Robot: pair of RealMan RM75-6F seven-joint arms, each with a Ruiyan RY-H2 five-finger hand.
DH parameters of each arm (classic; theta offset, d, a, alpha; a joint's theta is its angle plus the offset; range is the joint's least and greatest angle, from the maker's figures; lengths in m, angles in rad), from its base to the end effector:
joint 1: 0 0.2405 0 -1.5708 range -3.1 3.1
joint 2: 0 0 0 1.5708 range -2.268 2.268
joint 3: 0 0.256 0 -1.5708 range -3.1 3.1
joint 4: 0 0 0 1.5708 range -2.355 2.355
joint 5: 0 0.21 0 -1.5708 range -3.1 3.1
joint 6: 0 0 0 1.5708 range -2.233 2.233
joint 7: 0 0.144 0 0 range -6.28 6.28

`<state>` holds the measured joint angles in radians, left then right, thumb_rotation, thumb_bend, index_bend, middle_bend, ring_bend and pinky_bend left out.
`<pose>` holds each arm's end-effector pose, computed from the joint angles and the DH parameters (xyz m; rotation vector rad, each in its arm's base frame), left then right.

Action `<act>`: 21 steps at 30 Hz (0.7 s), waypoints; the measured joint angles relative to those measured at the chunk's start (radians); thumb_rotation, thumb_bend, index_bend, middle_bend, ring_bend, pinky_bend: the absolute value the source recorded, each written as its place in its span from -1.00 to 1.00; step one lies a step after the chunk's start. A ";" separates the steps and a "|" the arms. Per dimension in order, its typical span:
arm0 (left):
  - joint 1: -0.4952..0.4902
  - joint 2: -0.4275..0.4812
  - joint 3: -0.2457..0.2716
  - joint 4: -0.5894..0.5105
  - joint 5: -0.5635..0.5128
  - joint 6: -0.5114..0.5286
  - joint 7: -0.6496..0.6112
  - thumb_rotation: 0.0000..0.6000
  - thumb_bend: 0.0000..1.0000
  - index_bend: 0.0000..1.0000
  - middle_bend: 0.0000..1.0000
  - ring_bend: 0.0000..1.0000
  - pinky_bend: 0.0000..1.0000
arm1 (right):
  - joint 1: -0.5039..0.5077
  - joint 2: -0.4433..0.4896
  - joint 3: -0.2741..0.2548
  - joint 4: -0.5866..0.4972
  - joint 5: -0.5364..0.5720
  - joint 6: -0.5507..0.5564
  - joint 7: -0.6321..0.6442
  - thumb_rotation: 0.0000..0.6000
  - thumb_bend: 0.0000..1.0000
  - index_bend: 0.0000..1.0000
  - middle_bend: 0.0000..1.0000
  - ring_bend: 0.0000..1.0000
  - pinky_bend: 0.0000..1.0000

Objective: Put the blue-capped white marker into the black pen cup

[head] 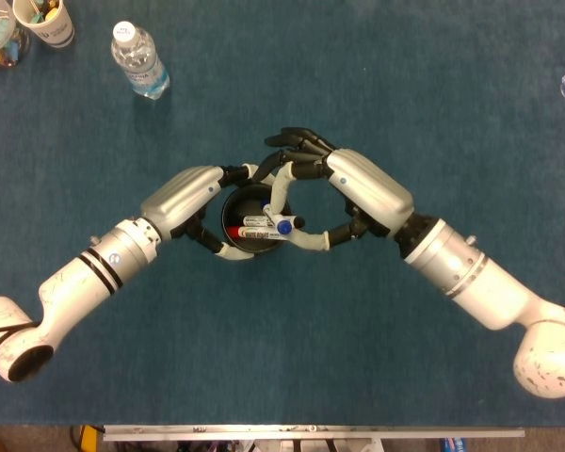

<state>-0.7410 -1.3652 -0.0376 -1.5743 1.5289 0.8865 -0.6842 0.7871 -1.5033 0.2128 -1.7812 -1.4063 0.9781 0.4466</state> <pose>-0.1494 0.3030 0.0031 -1.9295 -1.7190 -1.2689 -0.0386 -0.2881 -0.0012 1.8828 -1.6885 1.6734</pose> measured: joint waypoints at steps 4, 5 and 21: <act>0.000 -0.001 0.002 0.001 0.001 0.003 0.000 1.00 -0.80 -0.48 -0.39 -0.44 -0.49 | 0.003 0.002 -0.007 0.017 -0.012 -0.010 0.000 1.00 -0.32 -0.21 -0.51 -0.90 -1.00; -0.001 -0.001 0.002 0.002 0.000 0.004 -0.001 1.00 -0.80 -0.48 -0.39 -0.44 -0.49 | 0.004 0.002 -0.008 0.021 -0.014 -0.011 -0.001 1.00 -0.32 -0.28 -0.54 -0.92 -1.00; 0.002 -0.023 0.016 0.034 -0.004 0.001 -0.022 1.00 -0.80 -0.48 -0.39 -0.44 -0.49 | -0.021 0.049 0.006 0.044 -0.053 0.060 -0.020 1.00 -0.32 -0.58 -0.67 -1.00 -1.00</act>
<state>-0.7390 -1.3879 -0.0212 -1.5407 1.5246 0.8871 -0.7061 0.7659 -1.4547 0.2183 -1.7371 -1.4596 1.0386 0.4269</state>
